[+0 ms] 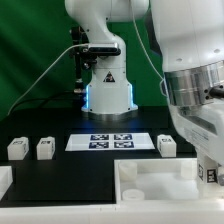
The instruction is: Assemble one leg
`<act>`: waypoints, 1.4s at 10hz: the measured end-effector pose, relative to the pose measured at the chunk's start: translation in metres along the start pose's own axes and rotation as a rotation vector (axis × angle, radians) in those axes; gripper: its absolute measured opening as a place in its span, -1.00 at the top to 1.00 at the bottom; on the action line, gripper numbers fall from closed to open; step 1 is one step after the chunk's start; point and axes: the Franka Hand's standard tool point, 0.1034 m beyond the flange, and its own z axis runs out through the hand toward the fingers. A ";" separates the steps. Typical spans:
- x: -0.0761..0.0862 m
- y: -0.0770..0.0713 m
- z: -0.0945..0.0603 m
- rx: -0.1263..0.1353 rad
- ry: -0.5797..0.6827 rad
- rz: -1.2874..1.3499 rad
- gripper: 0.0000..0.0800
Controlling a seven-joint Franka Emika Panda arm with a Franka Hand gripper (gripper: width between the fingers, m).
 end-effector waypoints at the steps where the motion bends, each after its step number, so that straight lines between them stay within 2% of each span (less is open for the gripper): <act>1: 0.000 0.000 0.000 0.000 -0.001 -0.030 0.09; 2: 0.000 0.000 0.000 0.000 -0.001 -0.048 0.09; 3: 0.000 0.000 0.000 0.000 -0.001 -0.078 -0.35; 4: -0.001 0.000 0.000 0.000 -0.002 -0.081 -0.57; 7: -0.003 0.003 -0.004 -0.008 0.006 -0.666 -0.61; 11: 0.001 0.004 -0.003 -0.016 0.015 -1.090 -0.62; 13: 0.003 0.003 -0.004 -0.059 0.063 -1.450 -0.62; 14: 0.003 0.001 -0.004 -0.057 0.080 -1.541 -0.62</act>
Offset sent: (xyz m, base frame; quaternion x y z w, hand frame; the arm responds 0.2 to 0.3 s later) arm 0.0000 0.0000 0.0000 0.0000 0.0000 0.0000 1.0000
